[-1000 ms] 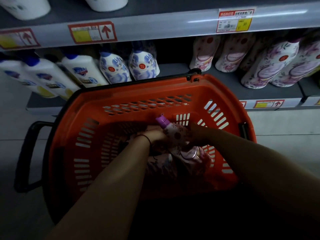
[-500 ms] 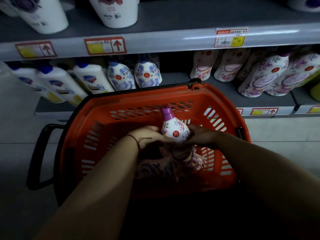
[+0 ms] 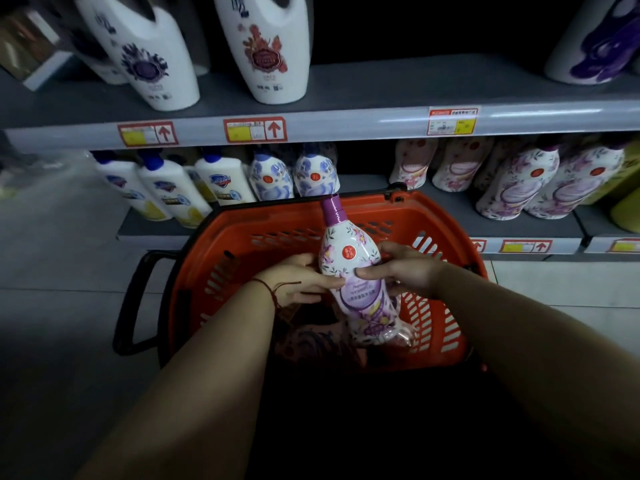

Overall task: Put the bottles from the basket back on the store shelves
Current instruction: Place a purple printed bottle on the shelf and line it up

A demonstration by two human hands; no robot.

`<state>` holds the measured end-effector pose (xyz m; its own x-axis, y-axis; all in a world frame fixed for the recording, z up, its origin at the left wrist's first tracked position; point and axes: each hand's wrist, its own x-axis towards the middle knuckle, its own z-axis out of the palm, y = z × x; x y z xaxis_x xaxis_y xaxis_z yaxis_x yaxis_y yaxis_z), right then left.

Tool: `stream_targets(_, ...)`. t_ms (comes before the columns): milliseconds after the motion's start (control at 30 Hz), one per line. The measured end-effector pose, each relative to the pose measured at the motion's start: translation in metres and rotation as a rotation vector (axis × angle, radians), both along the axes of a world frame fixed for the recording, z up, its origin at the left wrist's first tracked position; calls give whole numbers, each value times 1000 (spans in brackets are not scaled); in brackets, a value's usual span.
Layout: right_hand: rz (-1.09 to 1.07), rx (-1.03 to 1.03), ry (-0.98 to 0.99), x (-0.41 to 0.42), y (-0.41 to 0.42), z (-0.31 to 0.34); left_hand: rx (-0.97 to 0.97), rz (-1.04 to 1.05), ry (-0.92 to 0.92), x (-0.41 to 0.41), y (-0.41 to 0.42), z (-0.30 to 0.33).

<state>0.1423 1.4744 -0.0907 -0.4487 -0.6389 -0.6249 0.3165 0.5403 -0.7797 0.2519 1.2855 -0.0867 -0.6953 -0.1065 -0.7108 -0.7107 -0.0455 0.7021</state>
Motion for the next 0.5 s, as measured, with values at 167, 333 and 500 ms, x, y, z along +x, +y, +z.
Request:
stream_targets(167,-68,-86,-22,-5,10,32,0,27,147,-9,9,31)
stream_targets(333,-168,-153,67,-15,54,77,-24,11,302,-33,50,72)
stream_targets(500,-285,-183,162,-26,120,111,15,-43,394,-67,109,102)
